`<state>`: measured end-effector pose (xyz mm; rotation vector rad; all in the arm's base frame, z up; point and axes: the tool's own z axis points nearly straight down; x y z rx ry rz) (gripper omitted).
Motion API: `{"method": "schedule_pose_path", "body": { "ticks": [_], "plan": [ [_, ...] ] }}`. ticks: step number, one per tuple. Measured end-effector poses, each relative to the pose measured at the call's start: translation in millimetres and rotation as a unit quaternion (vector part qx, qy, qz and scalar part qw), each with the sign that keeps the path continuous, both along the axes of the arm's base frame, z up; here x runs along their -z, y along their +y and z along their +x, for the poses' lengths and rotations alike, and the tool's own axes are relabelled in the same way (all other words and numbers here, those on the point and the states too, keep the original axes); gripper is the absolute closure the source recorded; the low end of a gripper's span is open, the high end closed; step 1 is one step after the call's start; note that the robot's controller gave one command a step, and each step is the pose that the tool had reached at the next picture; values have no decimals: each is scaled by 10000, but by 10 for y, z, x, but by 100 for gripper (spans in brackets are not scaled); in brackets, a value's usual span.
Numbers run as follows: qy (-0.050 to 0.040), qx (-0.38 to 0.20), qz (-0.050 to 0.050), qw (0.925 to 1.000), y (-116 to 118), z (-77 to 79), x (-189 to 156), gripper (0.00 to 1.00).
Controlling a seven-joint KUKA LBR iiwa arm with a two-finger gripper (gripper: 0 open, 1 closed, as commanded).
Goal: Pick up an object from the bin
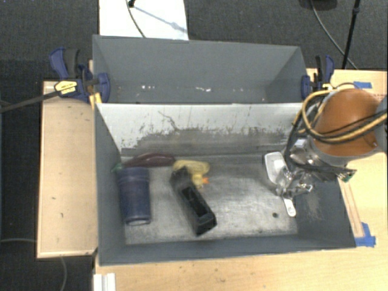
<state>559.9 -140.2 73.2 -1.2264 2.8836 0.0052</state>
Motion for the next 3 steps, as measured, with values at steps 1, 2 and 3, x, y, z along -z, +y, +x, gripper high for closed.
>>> {"method": "schedule_pose_path", "body": {
  "ticks": [1, 2, 3],
  "plan": [
    [0, 0, 0, 10000, 0, 0, 0, 100],
    [-24, 155, -36, 9999, 37, -63, -793, 0],
    [17, 157, -26, 9999, 38, -80, -743, 0]
  ]
}}
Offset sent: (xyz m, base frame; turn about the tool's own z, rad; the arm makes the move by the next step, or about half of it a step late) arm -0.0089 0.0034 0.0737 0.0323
